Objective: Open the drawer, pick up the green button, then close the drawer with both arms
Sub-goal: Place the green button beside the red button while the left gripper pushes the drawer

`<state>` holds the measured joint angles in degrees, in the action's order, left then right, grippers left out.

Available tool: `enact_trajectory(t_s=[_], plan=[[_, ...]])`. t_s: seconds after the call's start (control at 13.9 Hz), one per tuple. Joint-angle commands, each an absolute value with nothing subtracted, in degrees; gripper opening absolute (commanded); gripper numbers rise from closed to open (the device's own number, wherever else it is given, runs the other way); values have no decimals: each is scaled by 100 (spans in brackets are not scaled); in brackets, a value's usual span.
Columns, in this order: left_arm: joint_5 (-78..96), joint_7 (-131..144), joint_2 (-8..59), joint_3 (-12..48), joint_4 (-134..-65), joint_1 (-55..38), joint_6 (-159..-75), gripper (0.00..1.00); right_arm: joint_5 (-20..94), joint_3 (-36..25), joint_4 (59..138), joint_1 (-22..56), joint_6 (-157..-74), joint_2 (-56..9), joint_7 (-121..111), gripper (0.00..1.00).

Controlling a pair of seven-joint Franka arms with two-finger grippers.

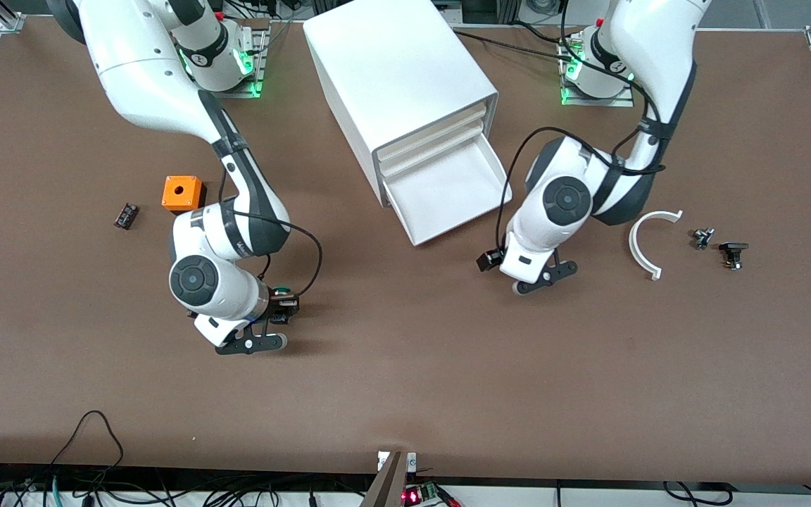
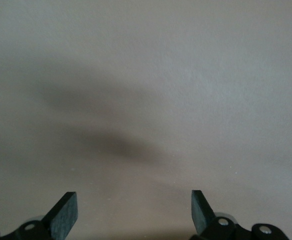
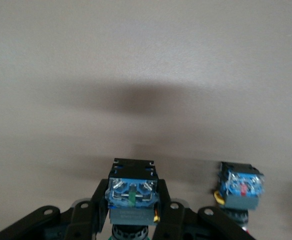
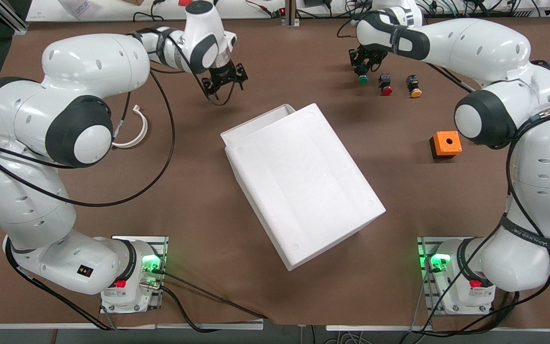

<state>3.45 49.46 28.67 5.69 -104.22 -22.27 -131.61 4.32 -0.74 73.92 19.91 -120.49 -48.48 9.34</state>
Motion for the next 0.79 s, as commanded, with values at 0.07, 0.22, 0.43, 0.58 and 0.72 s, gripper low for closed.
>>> enact_trajectory(t_s=[0.07,0.22,0.43,0.58,0.72], plan=[[-105,5501,2803,519,-10863,-2408,-13719,100,360,-9,7383,1978,-12269,-5071,624,2],[-105,5738,2830,519,-10863,-2566,-13720,100,369,-9,7374,1969,-12304,-5168,668,42],[-105,5914,2935,519,-10872,-2715,-13737,100,395,-9,7322,1872,-12384,-5177,677,100],[-105,6082,2927,536,-10889,-2803,-13816,100,378,-26,7181,1837,-12288,-5055,589,100],[-106,6100,2918,554,-10916,-2900,-13816,100,361,-53,7189,1741,-12287,-4914,510,100]])
